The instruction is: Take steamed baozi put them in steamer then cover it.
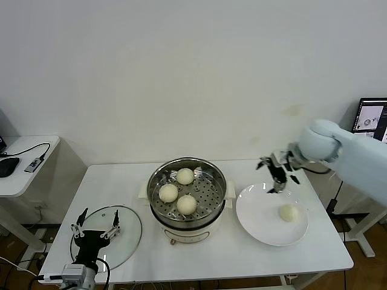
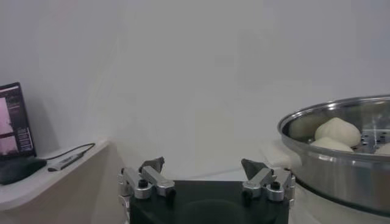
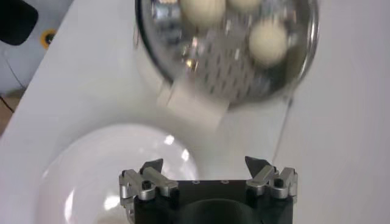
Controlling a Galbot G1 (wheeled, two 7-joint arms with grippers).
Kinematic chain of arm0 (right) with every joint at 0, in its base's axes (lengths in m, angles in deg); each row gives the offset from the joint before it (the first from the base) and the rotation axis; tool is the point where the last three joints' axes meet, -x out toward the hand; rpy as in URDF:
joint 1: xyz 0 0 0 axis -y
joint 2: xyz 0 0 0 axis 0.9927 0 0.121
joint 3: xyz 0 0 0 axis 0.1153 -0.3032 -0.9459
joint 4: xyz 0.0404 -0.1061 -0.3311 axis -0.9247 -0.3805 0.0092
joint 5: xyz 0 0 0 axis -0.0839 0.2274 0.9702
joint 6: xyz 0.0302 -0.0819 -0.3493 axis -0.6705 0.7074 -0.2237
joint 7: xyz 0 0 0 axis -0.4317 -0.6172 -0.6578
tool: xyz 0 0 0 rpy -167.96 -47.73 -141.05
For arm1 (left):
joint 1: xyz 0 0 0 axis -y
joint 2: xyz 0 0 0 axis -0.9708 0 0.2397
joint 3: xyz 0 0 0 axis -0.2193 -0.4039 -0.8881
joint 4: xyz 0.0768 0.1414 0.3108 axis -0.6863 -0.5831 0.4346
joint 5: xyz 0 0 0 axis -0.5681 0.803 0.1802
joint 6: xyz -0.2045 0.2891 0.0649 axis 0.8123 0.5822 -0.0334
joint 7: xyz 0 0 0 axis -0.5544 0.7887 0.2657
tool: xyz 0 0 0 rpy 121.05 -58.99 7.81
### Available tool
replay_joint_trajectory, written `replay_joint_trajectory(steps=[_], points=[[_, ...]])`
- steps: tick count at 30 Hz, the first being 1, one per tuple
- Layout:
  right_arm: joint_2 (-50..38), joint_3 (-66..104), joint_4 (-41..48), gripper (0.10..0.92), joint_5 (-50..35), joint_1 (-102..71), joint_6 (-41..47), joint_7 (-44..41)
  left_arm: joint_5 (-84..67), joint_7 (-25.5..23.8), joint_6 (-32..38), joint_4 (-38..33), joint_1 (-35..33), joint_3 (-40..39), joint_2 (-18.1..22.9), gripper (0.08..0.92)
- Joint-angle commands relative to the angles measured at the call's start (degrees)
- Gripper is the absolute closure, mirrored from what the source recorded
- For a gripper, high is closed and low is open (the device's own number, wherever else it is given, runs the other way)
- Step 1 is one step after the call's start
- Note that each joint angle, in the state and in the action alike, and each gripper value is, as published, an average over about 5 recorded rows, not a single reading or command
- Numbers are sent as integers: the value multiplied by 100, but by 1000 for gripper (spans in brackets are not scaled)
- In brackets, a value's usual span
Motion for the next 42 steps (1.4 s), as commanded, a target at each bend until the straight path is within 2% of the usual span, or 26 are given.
replay_joint_trajectory(steps=[1,17,31,42], points=[[-742,2140,663,203,802,-2536,107,-26,39,-2,-7,-5,-22,-44,-23,177],[473,2503,2062,203,1523,-3016,-132,9,60,-5,-14,43,-68,28,5,177],[916,2421,2333,204,1604,-3035,-54,33,64,-4,-12,48,-97,63,43,177],[1009,2484,2423,271,1707,-3045,-53,151,66,5,-4,31,-106,69,73,177]])
